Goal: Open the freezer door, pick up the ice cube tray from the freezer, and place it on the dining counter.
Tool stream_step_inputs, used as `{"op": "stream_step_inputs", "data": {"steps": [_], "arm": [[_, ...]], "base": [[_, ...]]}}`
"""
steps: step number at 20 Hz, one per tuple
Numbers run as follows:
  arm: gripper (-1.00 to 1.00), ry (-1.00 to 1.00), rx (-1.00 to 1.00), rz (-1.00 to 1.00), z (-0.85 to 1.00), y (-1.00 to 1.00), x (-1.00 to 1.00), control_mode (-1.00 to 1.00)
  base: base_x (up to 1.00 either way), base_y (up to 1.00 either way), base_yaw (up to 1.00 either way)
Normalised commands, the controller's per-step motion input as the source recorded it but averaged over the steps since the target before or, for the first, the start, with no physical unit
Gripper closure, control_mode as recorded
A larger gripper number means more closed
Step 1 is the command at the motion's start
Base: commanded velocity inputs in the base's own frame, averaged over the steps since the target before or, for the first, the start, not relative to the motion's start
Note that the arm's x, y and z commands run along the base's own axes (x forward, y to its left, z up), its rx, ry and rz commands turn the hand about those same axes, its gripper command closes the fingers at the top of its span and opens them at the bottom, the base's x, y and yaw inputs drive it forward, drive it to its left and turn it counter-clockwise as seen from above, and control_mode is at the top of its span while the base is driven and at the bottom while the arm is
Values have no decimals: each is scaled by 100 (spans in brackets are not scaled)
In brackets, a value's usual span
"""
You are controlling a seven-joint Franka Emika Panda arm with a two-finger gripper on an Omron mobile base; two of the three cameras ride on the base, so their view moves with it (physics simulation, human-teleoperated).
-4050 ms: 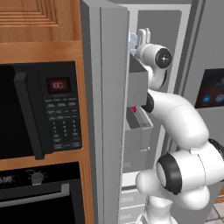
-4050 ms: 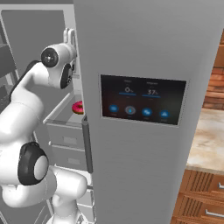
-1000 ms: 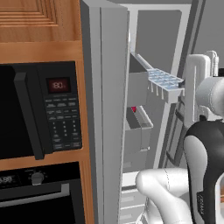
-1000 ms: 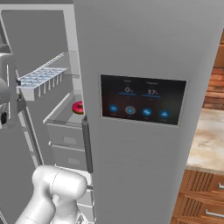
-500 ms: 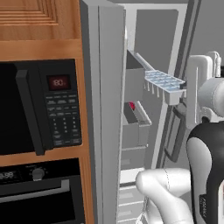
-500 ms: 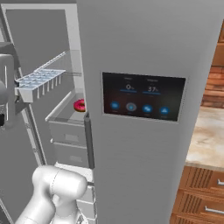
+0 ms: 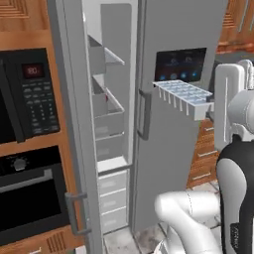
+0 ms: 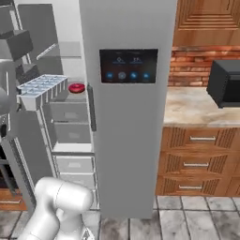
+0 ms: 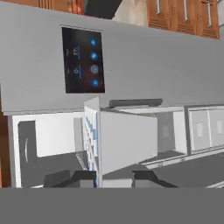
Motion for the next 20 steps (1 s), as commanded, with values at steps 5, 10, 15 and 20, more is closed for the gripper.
{"op": "stream_step_inputs", "data": {"steps": [5,10,15,20], "arm": [[100,0,0,0,0,0,0,100],[100,0,0,0,0,0,0,100],[100,0,0,0,0,0,0,100],[100,0,0,0,0,0,0,100]], "base": [[-80,0,-78],[-50,6,-91],[-16,8,-99],[0,2,-100]]}}
